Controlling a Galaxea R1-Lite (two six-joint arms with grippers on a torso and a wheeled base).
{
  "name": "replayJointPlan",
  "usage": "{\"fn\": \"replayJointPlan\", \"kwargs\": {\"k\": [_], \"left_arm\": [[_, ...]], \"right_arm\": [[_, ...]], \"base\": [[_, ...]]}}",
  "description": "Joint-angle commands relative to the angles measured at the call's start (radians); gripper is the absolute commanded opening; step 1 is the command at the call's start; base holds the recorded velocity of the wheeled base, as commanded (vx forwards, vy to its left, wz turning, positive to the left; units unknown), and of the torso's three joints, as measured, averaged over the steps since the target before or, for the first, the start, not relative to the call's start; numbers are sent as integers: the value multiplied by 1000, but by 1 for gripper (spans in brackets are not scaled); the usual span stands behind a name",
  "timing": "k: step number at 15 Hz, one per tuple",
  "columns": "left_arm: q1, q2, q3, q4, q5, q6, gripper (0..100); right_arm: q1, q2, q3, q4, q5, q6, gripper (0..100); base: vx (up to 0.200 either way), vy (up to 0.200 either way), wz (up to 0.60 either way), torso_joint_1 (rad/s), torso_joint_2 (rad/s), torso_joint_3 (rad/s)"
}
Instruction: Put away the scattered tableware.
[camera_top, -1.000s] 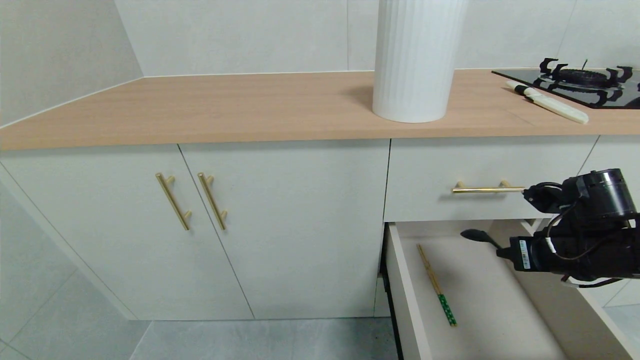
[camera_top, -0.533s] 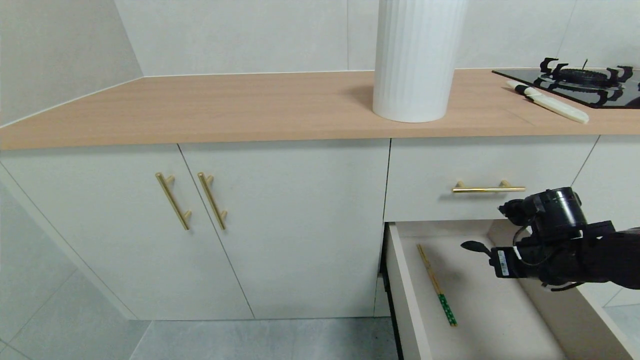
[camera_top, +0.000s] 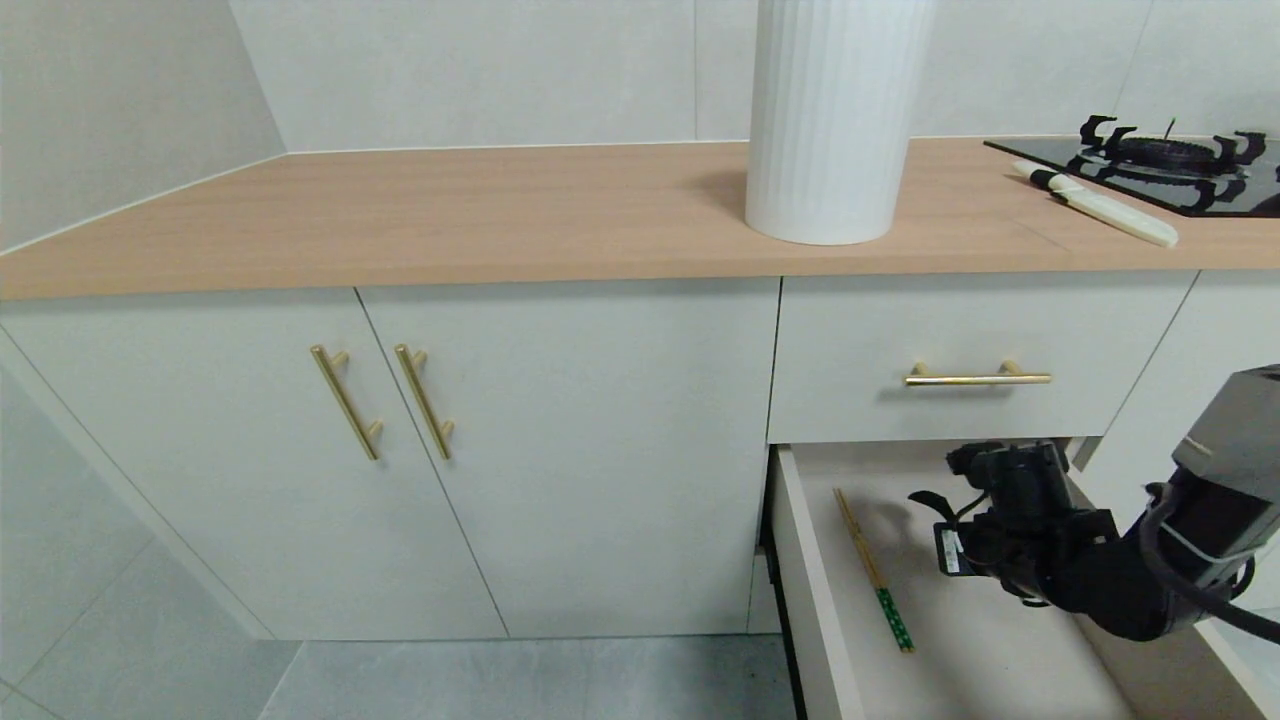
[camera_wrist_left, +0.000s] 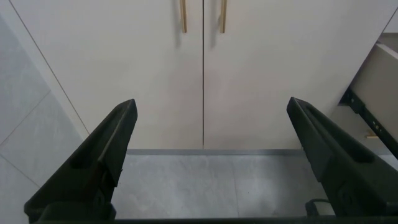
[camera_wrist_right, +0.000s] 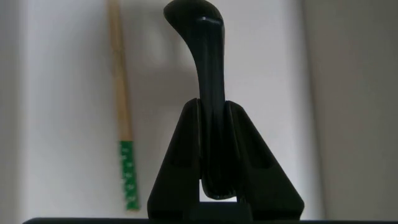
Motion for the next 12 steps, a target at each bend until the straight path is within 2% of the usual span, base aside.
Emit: {"fn": "replayJointPlan", "kwargs": {"k": [1, 4, 12], "left_arm": [[0, 0, 0, -1, 0, -1, 100], [0, 0, 0, -1, 0, -1, 100], [0, 0, 0, -1, 0, -1, 100]], "right_arm": [[7, 86, 4, -18, -9, -4, 0], [15, 144, 1, -68, -36, -5, 0], [16, 169, -2, -70, -39, -7, 0]], "base": [[0, 0, 0, 0, 0, 0], [0, 0, 0, 0, 0, 0], [0, 0, 0, 0, 0, 0]]}}
